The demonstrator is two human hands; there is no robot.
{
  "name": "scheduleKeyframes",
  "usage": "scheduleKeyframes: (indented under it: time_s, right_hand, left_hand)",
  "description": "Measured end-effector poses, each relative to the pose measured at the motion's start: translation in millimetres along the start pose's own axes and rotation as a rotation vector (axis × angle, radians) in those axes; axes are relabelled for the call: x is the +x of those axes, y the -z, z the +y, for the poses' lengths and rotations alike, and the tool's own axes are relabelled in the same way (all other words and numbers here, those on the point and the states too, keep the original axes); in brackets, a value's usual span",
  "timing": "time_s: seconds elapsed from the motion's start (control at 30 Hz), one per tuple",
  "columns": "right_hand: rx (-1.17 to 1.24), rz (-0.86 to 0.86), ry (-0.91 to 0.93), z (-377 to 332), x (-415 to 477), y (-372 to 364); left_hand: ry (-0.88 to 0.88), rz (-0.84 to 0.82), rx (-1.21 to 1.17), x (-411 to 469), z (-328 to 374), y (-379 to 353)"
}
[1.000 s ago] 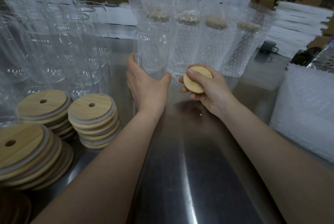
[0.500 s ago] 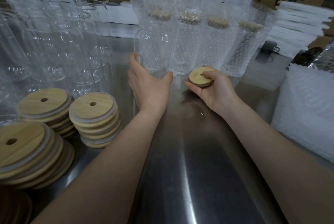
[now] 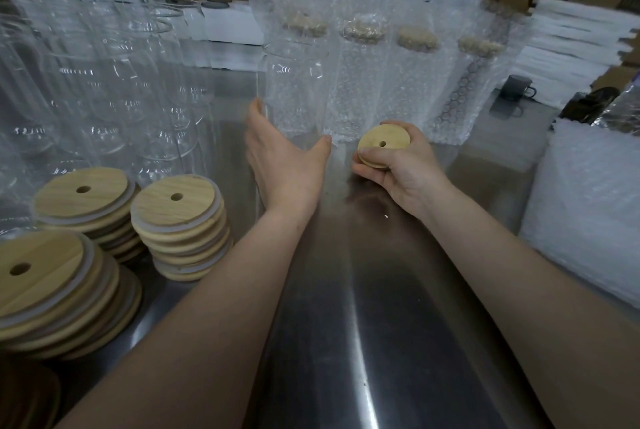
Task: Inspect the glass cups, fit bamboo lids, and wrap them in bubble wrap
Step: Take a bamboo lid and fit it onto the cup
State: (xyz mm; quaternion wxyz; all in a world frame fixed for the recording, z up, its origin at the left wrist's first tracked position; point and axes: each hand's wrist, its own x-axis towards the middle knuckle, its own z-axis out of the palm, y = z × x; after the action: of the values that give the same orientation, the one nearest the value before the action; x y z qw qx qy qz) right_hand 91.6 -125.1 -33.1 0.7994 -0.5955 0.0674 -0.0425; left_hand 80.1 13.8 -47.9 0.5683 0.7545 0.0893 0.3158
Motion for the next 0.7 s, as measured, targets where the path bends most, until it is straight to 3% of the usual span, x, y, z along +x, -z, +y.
scheduleKeyframes:
  time_s: [0.27,0.7]
  right_hand:
    - [-0.126,0.019,0.044,-0.1,-4.0,-6.3]
    - [0.013,0.062,-0.007,-1.3,1.4,-3.9]
  left_hand:
    - [-0.001,-0.005,0.011,0.4,0.8,0.6]
    - [0.002,-0.011,-0.001,0.4,1.0,0.9]
